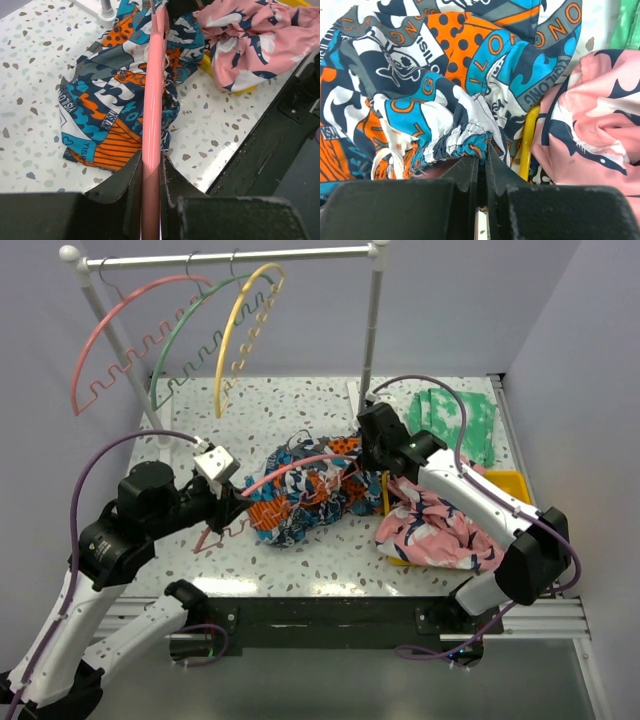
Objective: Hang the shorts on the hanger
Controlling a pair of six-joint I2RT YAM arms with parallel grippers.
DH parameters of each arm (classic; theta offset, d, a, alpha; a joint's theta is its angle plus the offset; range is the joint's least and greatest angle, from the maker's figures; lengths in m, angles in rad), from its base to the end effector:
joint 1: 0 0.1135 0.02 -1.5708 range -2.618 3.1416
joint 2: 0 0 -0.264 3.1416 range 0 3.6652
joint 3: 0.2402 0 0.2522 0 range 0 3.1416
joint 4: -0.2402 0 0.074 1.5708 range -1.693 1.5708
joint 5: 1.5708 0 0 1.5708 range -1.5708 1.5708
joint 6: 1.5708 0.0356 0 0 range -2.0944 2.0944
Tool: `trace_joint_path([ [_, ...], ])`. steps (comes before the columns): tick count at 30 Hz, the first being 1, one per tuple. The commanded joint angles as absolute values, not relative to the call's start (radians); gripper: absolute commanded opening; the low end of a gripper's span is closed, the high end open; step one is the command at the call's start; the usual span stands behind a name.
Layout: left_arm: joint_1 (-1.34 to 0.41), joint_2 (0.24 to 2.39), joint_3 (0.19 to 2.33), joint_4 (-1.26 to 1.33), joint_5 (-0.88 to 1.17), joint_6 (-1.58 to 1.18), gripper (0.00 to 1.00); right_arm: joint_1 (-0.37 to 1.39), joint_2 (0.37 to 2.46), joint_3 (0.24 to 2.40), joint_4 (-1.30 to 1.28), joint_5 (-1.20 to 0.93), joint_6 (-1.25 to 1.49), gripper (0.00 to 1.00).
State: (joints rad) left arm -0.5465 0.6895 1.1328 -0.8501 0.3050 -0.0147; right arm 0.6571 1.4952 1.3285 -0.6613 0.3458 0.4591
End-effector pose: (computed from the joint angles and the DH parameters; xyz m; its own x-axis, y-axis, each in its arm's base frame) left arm 0.0893 -0.0668 0.3980 -0.3487 0.1957 -0.9165 0.7263 0.6745 -0.1323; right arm 0.2641 0.1885 0.3161 -0.6970 -0.0112 -0.7170 -0.0940 0.9927 0.0759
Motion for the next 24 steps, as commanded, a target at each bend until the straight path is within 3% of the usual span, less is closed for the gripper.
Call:
trace_joint_path([
  [1, -0.551, 0.696, 1.131, -0.723, 0.207, -0.035, 0.0, 0.716, 1.443, 1.432, -0.701, 0.36, 0.381, 0.0],
  [7, -0.551, 0.649, 1.115, -0.66, 0.196, -0.035, 0.0, 0.807, 1.477, 1.564, -0.795, 0.398, 0.276, 0.0],
  [9, -0.552, 0.637, 1.101, -0.64, 0.282, -0.031, 0.0, 0.827, 1.494, 1.595, -0.796, 0.373, 0.25, 0.0],
  [17, -0.551, 0.569, 1.046, -0.557, 0.361, -0.034, 0.0, 0.905, 1.62, 1.923, -0.873, 0.368, 0.124, 0.0],
  [24, -0.551, 0.514, 1.1, -0.592, 0.146, -0.018, 0.0, 0.951, 1.605, 2.049, -0.879, 0.284, 0.057, 0.0],
])
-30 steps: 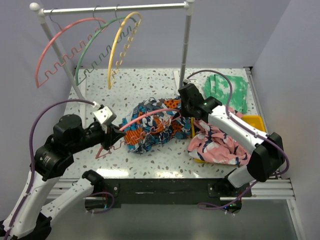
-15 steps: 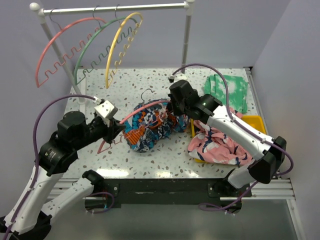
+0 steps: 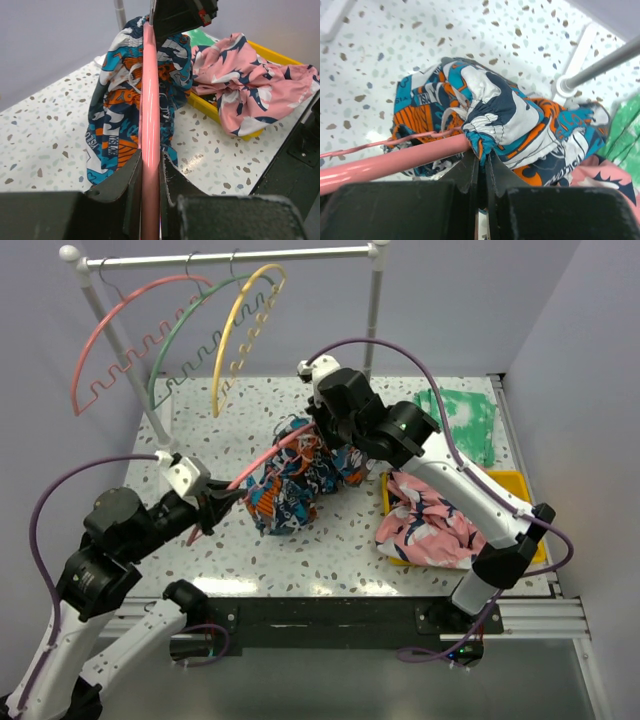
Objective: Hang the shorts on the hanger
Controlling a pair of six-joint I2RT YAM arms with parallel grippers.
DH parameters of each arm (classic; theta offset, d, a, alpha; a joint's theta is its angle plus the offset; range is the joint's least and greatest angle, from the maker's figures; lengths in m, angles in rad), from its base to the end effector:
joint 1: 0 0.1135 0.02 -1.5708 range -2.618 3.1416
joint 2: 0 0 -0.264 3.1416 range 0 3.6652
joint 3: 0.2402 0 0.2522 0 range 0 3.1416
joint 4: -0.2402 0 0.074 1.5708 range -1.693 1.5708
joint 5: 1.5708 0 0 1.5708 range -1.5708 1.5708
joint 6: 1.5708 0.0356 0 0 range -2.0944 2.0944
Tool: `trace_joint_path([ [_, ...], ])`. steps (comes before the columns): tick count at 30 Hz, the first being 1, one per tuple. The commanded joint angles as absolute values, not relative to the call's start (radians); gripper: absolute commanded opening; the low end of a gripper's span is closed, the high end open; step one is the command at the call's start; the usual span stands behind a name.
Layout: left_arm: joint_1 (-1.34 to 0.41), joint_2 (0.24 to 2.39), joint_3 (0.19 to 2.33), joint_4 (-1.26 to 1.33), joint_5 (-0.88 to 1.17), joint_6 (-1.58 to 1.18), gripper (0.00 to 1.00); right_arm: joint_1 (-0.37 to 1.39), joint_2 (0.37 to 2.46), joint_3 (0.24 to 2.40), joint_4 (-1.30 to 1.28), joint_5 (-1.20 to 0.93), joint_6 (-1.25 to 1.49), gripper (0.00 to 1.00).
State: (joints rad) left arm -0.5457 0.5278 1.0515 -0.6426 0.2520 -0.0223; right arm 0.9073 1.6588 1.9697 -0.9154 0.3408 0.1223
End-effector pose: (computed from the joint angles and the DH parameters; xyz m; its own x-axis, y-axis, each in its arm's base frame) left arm 0.0653 -0.0500 0.4080 -0.1173 0.0460 -0.9920 0.7118 0.7005 -0.0517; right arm 0.2228 0.2657 0.4474 -0.4173 -0.3472 -0.8398 -0.5262 0.8458 -0.0882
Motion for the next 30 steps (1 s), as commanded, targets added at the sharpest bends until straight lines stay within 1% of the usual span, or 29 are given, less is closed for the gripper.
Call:
trace_joint_path([
  [1, -0.551, 0.494, 1.106, -0.591, 0.09, -0.017, 0.0, 0.965, 1.6, 2.045, -0.88, 0.296, 0.055, 0.0],
  [6, -0.551, 0.434, 1.146, -0.578, -0.113, -0.044, 0.0, 0.971, 1.557, 1.945, -0.876, 0.423, 0.048, 0.0],
  [7, -0.551, 0.434, 1.155, -0.587, -0.188, -0.048, 0.0, 0.969, 1.542, 1.93, -0.876, 0.437, 0.046, 0.0],
  [10, -0.551, 0.449, 1.172, -0.62, -0.258, -0.055, 0.0, 0.969, 1.517, 1.895, -0.871, 0.453, 0.038, 0.0],
  [12, -0.549, 0.456, 1.169, -0.624, -0.247, -0.074, 0.0, 0.968, 1.514, 1.898, -0.871, 0.449, 0.035, 0.0],
  [15, -0.549, 0.465, 1.149, -0.604, -0.074, -0.071, 0.0, 0.969, 1.525, 1.924, -0.852, 0.436, 0.012, 0.0],
  [16, -0.549, 0.478, 1.146, -0.601, 0.039, -0.064, 0.0, 0.966, 1.534, 1.931, -0.842, 0.399, 0.006, 0.0],
  [19, -0.549, 0.514, 1.141, -0.61, 0.161, -0.052, 0.0, 0.965, 1.606, 2.049, -0.851, 0.373, -0.034, 0.0],
  [20, -0.549, 0.517, 1.141, -0.614, 0.178, -0.049, 0.0, 0.963, 1.656, 2.136, -0.859, 0.371, -0.035, 0.0],
  [22, -0.549, 0.514, 1.131, -0.606, 0.213, -0.041, 0.0, 0.965, 1.704, 2.225, -0.89, 0.345, -0.041, 0.0],
  [23, -0.549, 0.509, 1.129, -0.601, 0.213, -0.04, 0.0, 0.963, 1.73, 2.308, -0.9, 0.321, -0.043, 0.0],
  [26, -0.549, 0.503, 1.127, -0.592, 0.226, -0.034, 0.0, 0.965, 1.801, 2.422, -0.936, 0.29, -0.04, 0.0],
  [28, -0.549, 0.494, 1.121, -0.568, 0.152, -0.041, 0.0, 0.966, 1.802, 2.424, -0.928, 0.207, -0.035, 0.0],
  [30, -0.548, 0.465, 1.098, -0.536, 0.118, -0.051, 0.0, 0.966, 1.77, 2.376, -0.895, 0.131, -0.028, 0.0],
])
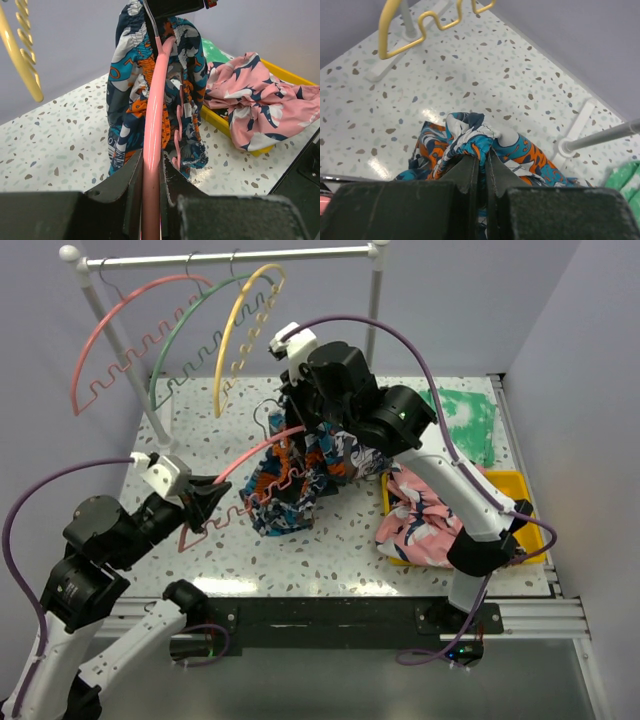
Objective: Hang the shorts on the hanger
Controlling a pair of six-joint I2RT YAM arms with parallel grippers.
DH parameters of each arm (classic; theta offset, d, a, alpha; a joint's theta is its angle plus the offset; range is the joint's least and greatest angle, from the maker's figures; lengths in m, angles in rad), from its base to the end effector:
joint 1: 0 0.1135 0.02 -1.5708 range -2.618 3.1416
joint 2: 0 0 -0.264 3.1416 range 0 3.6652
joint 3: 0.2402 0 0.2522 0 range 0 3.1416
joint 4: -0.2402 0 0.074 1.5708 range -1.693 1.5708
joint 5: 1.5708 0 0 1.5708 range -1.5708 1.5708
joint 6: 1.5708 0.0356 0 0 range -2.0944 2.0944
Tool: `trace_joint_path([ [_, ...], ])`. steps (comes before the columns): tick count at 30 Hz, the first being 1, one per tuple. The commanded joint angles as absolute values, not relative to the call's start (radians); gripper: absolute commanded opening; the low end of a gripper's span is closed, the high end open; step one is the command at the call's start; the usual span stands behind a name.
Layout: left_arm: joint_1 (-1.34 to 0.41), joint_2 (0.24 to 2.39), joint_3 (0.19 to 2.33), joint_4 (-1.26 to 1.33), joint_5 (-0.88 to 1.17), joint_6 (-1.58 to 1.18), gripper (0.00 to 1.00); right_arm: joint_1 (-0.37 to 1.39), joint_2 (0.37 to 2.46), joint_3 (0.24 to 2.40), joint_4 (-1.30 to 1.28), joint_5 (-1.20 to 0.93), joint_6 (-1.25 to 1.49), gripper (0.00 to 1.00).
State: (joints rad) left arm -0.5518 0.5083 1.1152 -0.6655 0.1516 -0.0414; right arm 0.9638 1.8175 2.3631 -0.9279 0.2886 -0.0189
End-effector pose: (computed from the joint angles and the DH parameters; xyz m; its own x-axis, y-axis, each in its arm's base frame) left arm 0.0529 -0.0389 0.4246 -0.0766 -0.0009 -0.9971 0.6440 0.7634 -0.0501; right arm 0.2154 0.2924 0.5076 -0.2007 -0.3208 -0.9256 -0.6407 0.7578 -0.1237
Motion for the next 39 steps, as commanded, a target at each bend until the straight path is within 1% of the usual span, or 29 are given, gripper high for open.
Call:
trace_joint_path([
  [1, -0.548, 0.453, 1.089, -0.49, 0.103, -0.055, 0.0, 0.968, 1.761, 2.356, -0.881, 0.111, -0.028, 0.0],
  [4, -0.548, 0.43, 1.08, -0.457, 0.061, -0.046, 0.0, 0.968, 1.744, 2.318, -0.865, 0.077, -0.029, 0.0],
  [6, -0.548, 0.442, 1.077, -0.443, 0.07, -0.054, 0.0, 0.966, 1.744, 2.316, -0.853, 0.054, -0.022, 0.0],
  [8, -0.545, 0.449, 1.053, -0.41, 0.072, -0.084, 0.0, 0.968, 1.749, 2.319, -0.836, 0.015, -0.008, 0.02],
  [9, -0.545, 0.443, 1.037, -0.388, 0.077, -0.098, 0.0, 0.968, 1.747, 2.315, -0.828, 0.012, 0.027, 0.07],
  [11, -0.545, 0.427, 0.974, -0.302, 0.081, -0.143, 0.0, 0.966, 1.727, 2.283, -0.801, 0.053, 0.055, 0.12],
  [12, -0.543, 0.414, 0.957, -0.279, 0.066, -0.155, 0.0, 0.968, 1.72, 2.27, -0.795, 0.061, 0.061, 0.18],
  [14, -0.543, 0.403, 0.91, -0.218, 0.04, -0.189, 0.0, 0.968, 1.689, 2.229, -0.772, 0.084, 0.08, 0.23],
  [15, -0.543, 0.393, 0.896, -0.198, 0.023, -0.195, 0.0, 0.968, 1.677, 2.211, -0.759, 0.087, 0.087, 0.31],
  [17, -0.543, 0.38, 0.858, -0.143, 0.009, -0.216, 0.0, 0.968, 1.642, 2.16, -0.726, 0.092, 0.106, 0.35],
  [20, -0.543, 0.365, 0.821, -0.088, 0.002, -0.238, 0.0, 0.966, 1.614, 2.125, -0.71, 0.121, 0.138, 0.45],
  [21, -0.543, 0.361, 0.812, -0.075, -0.02, -0.241, 0.0, 0.966, 1.591, 2.114, -0.706, 0.15, 0.149, 0.51],
  [22, -0.543, 0.357, 0.807, -0.061, -0.021, -0.248, 0.0, 0.968, 1.577, 2.102, -0.7, 0.169, 0.161, 0.53],
  [26, -0.543, 0.348, 0.778, -0.045, -0.014, -0.259, 0.0, 0.968, 1.496, 1.991, -0.667, 0.273, 0.253, 0.54],
  [27, -0.543, 0.342, 0.772, -0.035, -0.017, -0.262, 0.0, 0.968, 1.447, 1.953, -0.654, 0.288, 0.27, 0.54],
  [28, -0.543, 0.336, 0.756, -0.029, -0.018, -0.271, 0.0, 0.968, 1.424, 1.859, -0.638, 0.299, 0.314, 0.54],
  [30, -0.543, 0.319, 0.743, -0.017, -0.02, -0.278, 0.0, 0.969, 1.344, 1.742, -0.574, 0.31, 0.368, 0.51],
  [31, -0.543, 0.315, 0.727, 0.018, -0.024, -0.288, 0.0, 0.973, 1.323, 1.618, -0.545, 0.31, 0.426, 0.5],
  [32, -0.543, 0.311, 0.721, 0.031, -0.02, -0.291, 0.0, 0.98, 1.3, 1.558, -0.481, 0.311, 0.454, 0.49],
  [34, -0.543, 0.31, 0.706, 0.057, -0.02, -0.304, 0.0, 0.995, 1.275, 1.414, -0.415, 0.314, 0.529, 0.47],
  [37, -0.543, 0.321, 0.706, 0.066, -0.031, -0.307, 0.0, 1.055, 1.292, 1.321, -0.322, 0.334, 0.592, 0.45],
  [39, -0.543, 0.327, 0.704, 0.075, -0.035, -0.307, 0.0, 1.129, 1.328, 1.295, -0.267, 0.412, 0.612, 0.46],
])
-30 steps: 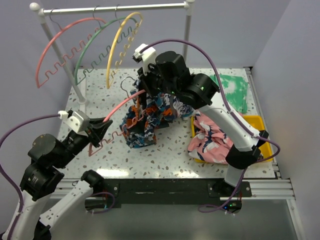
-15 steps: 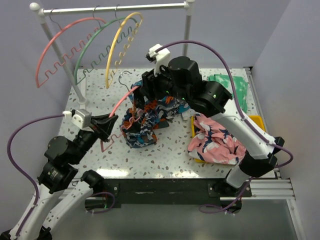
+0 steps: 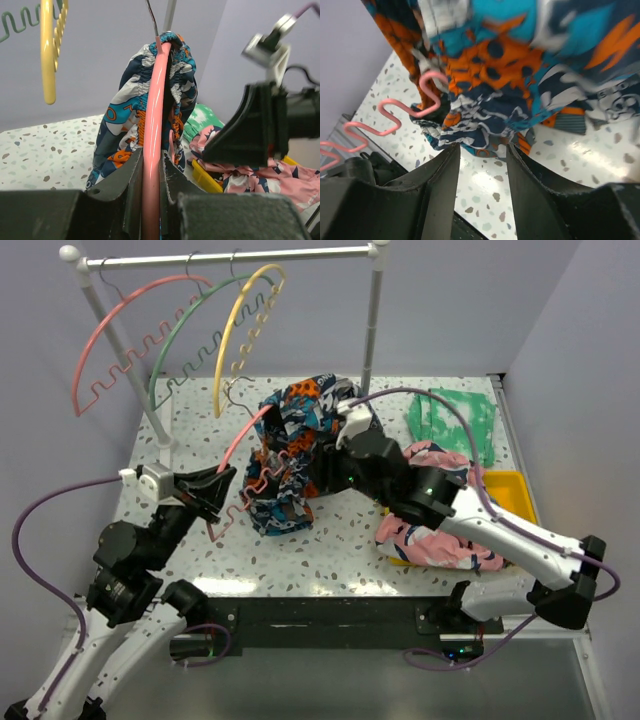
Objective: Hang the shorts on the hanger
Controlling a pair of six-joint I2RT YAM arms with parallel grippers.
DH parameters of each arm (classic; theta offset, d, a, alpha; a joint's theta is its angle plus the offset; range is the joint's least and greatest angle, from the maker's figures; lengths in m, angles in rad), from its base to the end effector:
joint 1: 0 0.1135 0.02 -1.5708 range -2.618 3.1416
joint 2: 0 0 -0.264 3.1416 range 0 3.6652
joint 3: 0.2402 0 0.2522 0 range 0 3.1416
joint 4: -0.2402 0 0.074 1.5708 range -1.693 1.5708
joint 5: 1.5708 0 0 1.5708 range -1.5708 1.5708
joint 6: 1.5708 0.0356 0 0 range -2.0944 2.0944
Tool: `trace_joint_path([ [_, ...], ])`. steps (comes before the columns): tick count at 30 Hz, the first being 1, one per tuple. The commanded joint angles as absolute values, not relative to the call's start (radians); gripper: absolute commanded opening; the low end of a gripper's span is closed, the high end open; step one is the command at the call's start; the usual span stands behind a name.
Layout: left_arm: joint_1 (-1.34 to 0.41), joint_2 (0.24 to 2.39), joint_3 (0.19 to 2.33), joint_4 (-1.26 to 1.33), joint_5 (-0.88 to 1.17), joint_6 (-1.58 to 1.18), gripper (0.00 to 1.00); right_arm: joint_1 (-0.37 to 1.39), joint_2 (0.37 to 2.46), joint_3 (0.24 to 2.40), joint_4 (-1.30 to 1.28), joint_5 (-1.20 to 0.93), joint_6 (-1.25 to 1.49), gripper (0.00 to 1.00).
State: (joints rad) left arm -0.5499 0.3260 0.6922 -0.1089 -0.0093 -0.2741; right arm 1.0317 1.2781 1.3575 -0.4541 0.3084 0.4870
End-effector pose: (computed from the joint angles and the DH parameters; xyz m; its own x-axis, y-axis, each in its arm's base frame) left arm 0.0710 -0.0432 0.3697 0.0695 -0.3601 -0.9303 0.5544 0.7892 -0.2640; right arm 0.1549 0.2379 0.4060 -0.4808 0.0648 -0.8744 -0.5065 0.7935 0.3373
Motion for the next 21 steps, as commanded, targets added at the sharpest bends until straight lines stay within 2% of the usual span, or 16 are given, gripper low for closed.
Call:
trace_joint_path([
  [1, -0.543, 0.328, 0.703, 0.08, -0.038, -0.308, 0.0, 1.146, 1.344, 1.281, -0.25, 0.431, 0.63, 0.46],
  [12, -0.543, 0.341, 0.707, 0.095, -0.055, -0.318, 0.0, 1.267, 1.35, 1.046, 0.05, 0.748, 0.845, 0.55],
  [21, -0.545, 0.376, 0.719, 0.094, -0.052, -0.308, 0.0, 1.299, 1.333, 1.006, 0.153, 0.793, 0.882, 0.56],
])
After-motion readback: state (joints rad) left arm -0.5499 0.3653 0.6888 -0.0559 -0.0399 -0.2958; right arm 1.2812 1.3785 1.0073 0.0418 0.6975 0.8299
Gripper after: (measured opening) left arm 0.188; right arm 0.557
